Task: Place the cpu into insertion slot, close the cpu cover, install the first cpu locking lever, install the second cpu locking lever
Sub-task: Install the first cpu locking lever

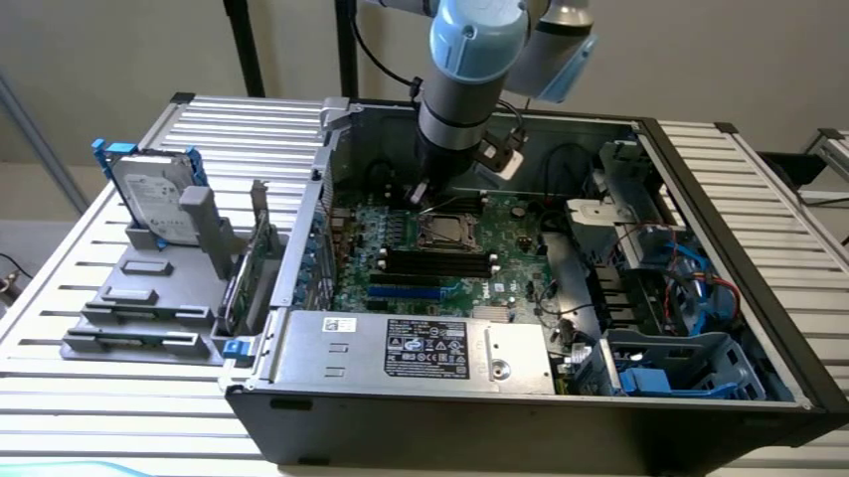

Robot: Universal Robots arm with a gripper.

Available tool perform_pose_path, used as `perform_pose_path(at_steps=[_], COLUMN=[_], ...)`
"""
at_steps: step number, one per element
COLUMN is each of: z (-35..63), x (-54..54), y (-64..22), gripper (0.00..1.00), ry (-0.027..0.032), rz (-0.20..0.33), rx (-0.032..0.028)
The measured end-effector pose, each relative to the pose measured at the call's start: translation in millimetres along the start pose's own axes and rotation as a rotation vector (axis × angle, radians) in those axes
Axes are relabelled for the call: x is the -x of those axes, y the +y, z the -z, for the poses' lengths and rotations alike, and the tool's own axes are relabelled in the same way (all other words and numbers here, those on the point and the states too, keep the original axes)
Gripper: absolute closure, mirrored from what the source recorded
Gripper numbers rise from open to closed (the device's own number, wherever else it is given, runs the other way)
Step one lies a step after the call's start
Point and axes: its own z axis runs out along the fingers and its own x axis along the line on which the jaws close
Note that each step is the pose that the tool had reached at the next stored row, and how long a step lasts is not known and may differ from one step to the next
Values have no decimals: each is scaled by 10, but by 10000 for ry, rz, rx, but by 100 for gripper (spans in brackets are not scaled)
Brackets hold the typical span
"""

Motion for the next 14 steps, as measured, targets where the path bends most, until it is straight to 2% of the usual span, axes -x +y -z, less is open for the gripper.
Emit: perform_pose_path(at_steps=[6,14], z=[-16,-46], x=[-31,-78], y=[59,144], gripper=[89,89], ry=[-60,-105], rz=[-8,-14], rx=[19,39])
